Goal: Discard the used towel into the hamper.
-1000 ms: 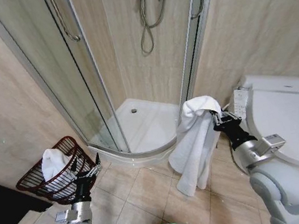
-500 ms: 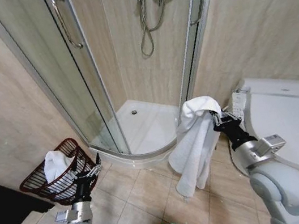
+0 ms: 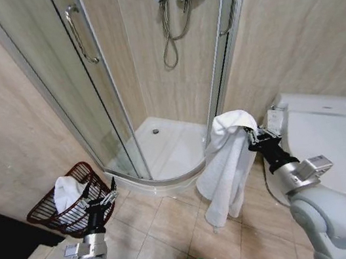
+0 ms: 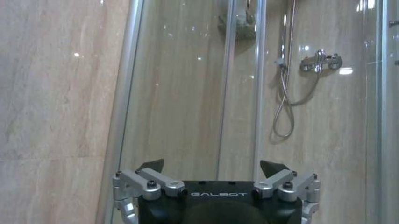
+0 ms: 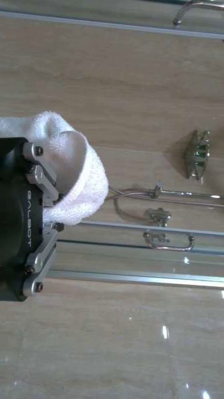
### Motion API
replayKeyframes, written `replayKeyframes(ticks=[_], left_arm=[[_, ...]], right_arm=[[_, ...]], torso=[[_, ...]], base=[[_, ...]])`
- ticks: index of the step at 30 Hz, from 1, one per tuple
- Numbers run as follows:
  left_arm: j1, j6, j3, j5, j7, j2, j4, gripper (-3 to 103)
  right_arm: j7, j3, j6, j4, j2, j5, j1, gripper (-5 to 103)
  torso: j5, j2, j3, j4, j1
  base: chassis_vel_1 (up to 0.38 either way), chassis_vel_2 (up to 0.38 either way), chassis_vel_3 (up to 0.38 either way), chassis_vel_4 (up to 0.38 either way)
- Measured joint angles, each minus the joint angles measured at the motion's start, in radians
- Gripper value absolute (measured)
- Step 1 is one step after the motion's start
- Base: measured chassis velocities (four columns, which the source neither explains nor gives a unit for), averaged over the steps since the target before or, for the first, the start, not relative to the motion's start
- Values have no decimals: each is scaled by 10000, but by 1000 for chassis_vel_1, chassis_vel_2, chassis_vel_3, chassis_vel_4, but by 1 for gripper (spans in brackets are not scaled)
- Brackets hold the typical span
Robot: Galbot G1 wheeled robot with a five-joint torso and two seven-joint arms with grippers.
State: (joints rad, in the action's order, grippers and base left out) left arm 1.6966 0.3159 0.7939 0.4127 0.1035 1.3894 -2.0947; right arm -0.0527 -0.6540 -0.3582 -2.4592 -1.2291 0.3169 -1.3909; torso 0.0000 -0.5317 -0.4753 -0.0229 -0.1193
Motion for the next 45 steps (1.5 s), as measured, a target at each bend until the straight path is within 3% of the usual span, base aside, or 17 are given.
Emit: replayKeyframes(ticks=[45], left_arm=[[40,90,137,52,120,-22,-25,100]], right_arm=[[-55,-166,152,-59,-41,204,29,8]], torso=[[0,-1943,-1104,0,-840]], base=[[0,0,0,0]])
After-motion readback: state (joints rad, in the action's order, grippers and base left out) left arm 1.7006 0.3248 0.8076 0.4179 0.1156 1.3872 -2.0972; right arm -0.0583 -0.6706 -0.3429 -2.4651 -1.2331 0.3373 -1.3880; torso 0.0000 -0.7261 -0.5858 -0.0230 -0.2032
